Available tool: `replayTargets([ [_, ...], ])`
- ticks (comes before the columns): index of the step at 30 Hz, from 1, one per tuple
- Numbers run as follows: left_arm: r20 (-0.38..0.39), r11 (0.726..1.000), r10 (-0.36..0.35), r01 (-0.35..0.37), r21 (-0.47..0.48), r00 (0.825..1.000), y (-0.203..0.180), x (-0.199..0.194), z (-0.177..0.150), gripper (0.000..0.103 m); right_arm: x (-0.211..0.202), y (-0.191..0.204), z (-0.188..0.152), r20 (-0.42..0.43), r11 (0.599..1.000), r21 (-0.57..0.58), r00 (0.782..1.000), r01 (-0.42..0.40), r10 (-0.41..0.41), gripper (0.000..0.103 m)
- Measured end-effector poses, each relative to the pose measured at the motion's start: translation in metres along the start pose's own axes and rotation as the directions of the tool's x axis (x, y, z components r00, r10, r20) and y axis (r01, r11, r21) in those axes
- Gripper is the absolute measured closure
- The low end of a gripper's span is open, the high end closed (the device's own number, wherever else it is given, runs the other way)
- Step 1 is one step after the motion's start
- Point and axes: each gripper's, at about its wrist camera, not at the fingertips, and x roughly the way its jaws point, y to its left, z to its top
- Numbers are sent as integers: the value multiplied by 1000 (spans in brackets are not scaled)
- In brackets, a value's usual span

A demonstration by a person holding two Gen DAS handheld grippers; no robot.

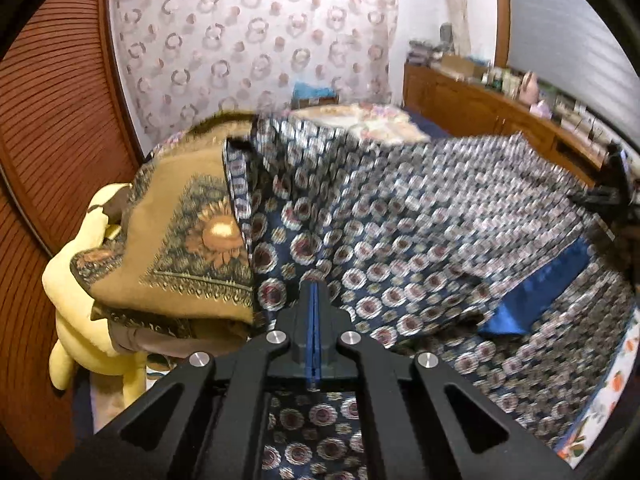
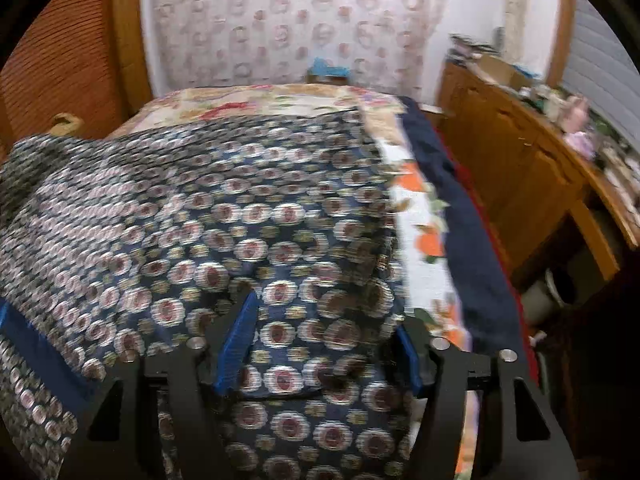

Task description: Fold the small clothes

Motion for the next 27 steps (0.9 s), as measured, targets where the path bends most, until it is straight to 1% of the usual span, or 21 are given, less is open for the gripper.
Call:
replayTargets([
  [2, 33, 999, -34, 35, -25, 999, 0, -13, 3, 102, -1, -3, 0, 5, 999, 11, 999, -33, 33, 91],
  [3, 43, 999, -43, 44, -31, 998, 0, -17, 4, 102, -2, -3, 0, 4, 1000, 12, 1000, -27, 27, 95],
  [4, 60, 998, -54, 57, -37, 997, 0, -24, 6, 102, -3, -4, 0, 2, 999, 14, 999, -43, 43, 98],
  [5, 75, 996, -69, 73, -46, 995, 0, -31, 7, 102, -5, -5, 0, 2, 998, 20, 998, -66, 66, 99],
  [7, 92, 994, -88, 93, -52, 992, 0, -40, 9, 102, -16, -5, -1, 30, 996, 16, 996, -83, 83, 100],
  [10, 114, 996, -72, 77, -46, 991, 1, -48, 12, 102, -39, -2, 0, 83, 996, -15, 993, -85, 85, 100],
  [12, 123, 998, -34, 41, -56, 992, 5, -48, 13, 102, -49, -1, 1, 98, 996, -31, 992, -81, 83, 100],
  [13, 118, 999, -10, 15, -44, 993, 5, -45, 13, 102, -53, 0, 1, 101, 996, -38, 992, -78, 82, 100],
  [15, 84, 999, -27, 30, -42, 996, 6, -36, 12, 99, -54, 2, 1, 97, 996, -55, 992, -74, 79, 100],
  [16, 56, 999, -32, 35, -42, 998, 5, -30, 11, 84, -53, 3, 0, 96, 996, -62, 993, -69, 75, 100],
  [17, 42, 999, -27, 28, -35, 999, 4, -24, 10, 63, -53, 3, 0, 95, 995, -67, 993, -70, 76, 100],
  [19, 33, 999, -30, 31, -15, 999, 1, -17, 9, 52, -54, 6, 0, 100, 995, -69, 992, -72, 79, 100],
  [21, -8, 1000, -18, 18, 10, 1000, -4, -3, 8, 45, -58, 7, -1, 109, 994, -70, 990, -80, 88, 100],
  [22, -21, 1000, -8, 8, 17, 1000, -5, 2, 7, 43, -61, 8, -1, 114, 994, -72, 990, -81, 89, 100],
  [25, -75, 998, 43, -40, 38, 996, -8, 25, 5, 43, -65, 11, -2, 118, 993, -88, 989, -81, 91, 100],
  [27, -78, 997, 50, -45, 56, 996, -10, 30, 4, 43, -66, 12, -3, 119, 992, -95, 989, -78, 89, 100],
])
